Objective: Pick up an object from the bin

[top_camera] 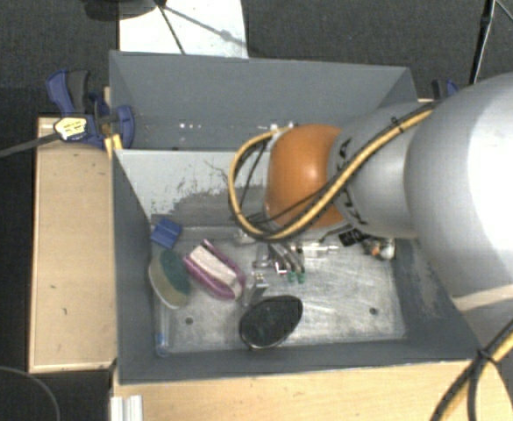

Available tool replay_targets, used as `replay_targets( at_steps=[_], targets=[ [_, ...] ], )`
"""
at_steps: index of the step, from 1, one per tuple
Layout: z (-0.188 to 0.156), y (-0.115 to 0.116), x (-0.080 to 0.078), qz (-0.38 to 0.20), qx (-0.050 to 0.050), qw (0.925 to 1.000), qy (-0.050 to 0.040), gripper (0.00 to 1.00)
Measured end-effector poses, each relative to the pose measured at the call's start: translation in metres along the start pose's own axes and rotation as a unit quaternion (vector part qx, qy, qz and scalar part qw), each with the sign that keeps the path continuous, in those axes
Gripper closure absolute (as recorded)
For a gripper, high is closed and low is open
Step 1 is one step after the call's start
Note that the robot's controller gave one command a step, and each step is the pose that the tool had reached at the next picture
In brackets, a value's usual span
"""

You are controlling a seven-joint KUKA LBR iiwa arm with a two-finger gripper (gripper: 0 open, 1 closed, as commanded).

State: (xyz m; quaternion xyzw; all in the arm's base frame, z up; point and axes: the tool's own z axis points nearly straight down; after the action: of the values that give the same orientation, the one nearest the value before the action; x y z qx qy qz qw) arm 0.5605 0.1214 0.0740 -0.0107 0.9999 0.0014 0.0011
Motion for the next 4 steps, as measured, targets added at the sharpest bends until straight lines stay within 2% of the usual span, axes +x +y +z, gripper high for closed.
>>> replay_targets(
  at_steps=[1, 2, 3, 4],
  targets=[
    [-0.097, 0.020, -0.030, -0.168, 0.001, 0.9858, -0.0031, 0.00],
    [0.003, 0.009, 0.016, -0.147, 0.000, 0.9891, -0.0042, 0.00],
    [-0.030, 0.025, 0.085, -0.224, 0.001, 0.9747, 0.0015, 0.00],
    [-0.005, -0.058, 0.051, -0.311, 0.002, 0.9505, 0.0002, 0.00]
  ],
)
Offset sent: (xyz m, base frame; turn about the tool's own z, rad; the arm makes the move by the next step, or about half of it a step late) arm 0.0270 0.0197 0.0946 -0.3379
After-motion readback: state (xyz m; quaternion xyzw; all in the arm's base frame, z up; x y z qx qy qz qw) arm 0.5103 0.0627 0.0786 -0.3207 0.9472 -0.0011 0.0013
